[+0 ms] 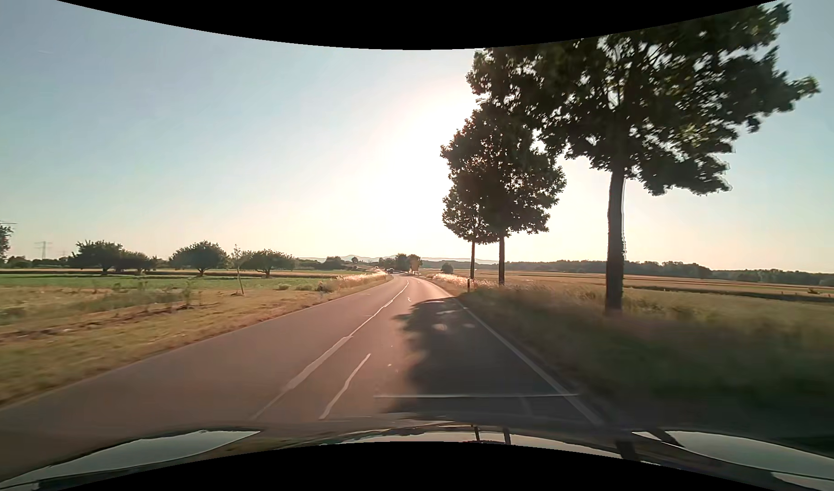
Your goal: Follow the waypoints while adhering to traffic rules and regulations
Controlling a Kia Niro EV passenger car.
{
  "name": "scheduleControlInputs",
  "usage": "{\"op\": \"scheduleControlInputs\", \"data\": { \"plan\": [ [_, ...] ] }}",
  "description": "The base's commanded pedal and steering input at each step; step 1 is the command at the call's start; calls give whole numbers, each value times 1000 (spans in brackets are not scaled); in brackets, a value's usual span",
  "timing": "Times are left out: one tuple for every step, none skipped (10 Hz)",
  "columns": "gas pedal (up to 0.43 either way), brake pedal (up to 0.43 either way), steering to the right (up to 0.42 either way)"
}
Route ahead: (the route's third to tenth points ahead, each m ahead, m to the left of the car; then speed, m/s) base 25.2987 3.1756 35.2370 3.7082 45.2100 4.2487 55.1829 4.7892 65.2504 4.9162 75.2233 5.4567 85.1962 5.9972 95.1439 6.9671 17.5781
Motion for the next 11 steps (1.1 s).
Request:
{"op": "scheduleControlInputs", "data": {
  "plan": [
    [87, 0, -1],
    [87, 0, -1],
    [87, 0, -2],
    [87, 0, -1],
    [87, 0, -2],
    [87, 0, -1],
    [87, 0, -2],
    [87, 0, -2],
    [87, 0, -1],
    [87, 0, -2],
    [87, 0, -2]
  ]
}}
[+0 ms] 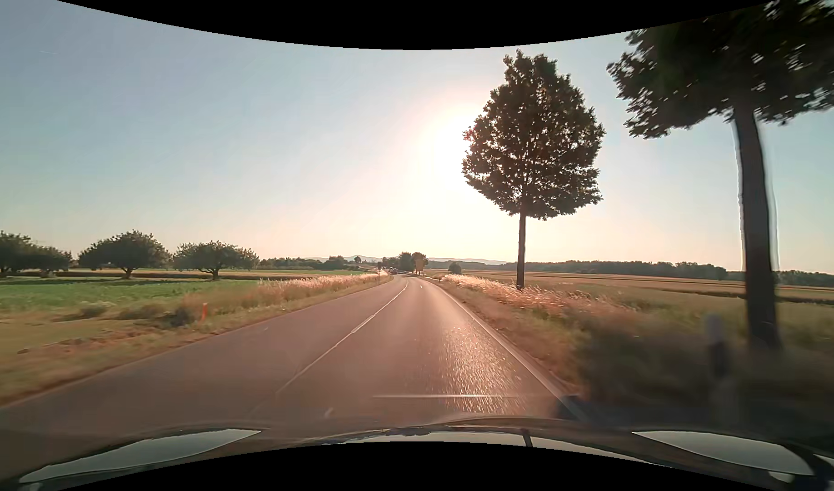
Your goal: Follow the waypoints while adhering to traffic rules and regulations
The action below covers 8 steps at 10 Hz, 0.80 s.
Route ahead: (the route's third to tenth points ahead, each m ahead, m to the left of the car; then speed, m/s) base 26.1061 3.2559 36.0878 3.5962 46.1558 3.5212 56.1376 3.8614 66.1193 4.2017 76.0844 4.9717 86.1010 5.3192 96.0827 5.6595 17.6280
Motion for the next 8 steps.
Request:
{"op": "scheduleControlInputs", "data": {
  "plan": [
    [87, 0, -2],
    [87, 0, -2],
    [87, 0, -1],
    [87, 0, -1],
    [87, 0, -1],
    [87, 0, -1],
    [87, 0, -2],
    [87, 0, -2]
  ]
}}
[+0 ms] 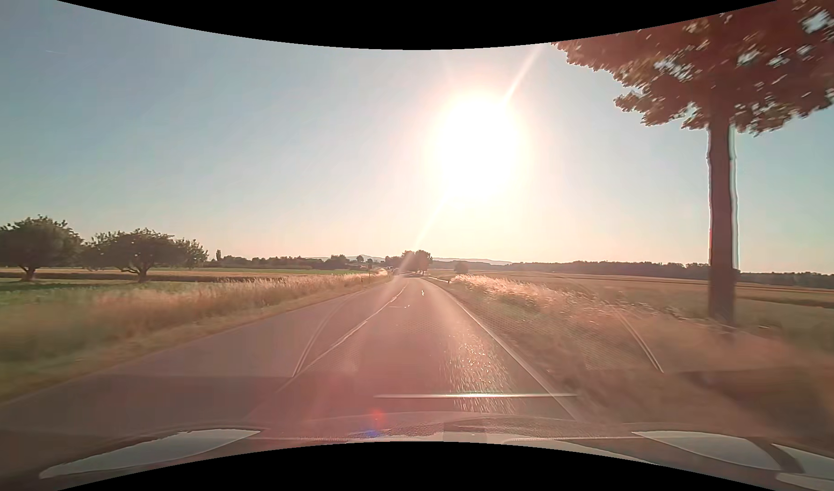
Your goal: Follow the waypoints while adhering to traffic rules and regulations
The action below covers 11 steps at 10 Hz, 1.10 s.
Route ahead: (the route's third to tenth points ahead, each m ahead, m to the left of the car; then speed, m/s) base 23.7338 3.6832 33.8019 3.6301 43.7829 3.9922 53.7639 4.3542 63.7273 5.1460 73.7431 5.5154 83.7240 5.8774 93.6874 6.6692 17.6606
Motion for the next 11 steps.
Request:
{"op": "scheduleControlInputs", "data": {
  "plan": [
    [87, 0, -2],
    [87, 0, -1],
    [87, 0, -1],
    [87, 0, -2],
    [87, 0, -2],
    [87, 0, -2],
    [87, 0, -2],
    [87, 0, -1],
    [87, 0, -2],
    [87, 0, -2],
    [87, 0, -2]
  ]
}}
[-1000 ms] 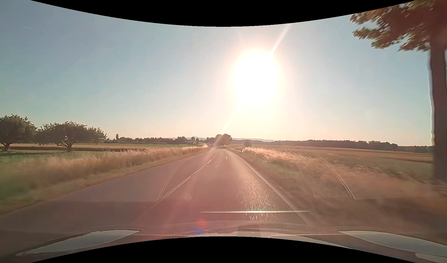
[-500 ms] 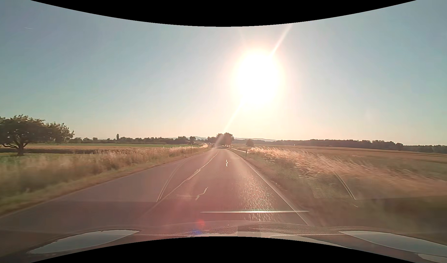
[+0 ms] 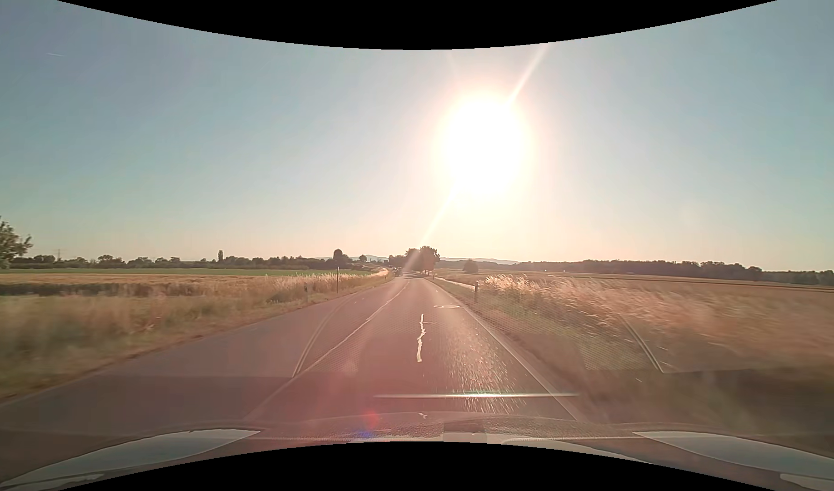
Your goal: Follow the waypoints while adhering to traffic rules and regulations
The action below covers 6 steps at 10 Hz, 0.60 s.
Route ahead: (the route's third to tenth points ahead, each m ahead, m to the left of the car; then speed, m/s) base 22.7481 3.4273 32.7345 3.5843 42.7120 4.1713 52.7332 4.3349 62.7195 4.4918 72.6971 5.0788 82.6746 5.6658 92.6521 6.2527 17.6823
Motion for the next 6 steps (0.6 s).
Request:
{"op": "scheduleControlInputs", "data": {
  "plan": [
    [87, 0, -1],
    [87, 0, -2],
    [87, 0, -1],
    [87, 0, -2],
    [87, 0, -1],
    [87, 0, -2]
  ]
}}
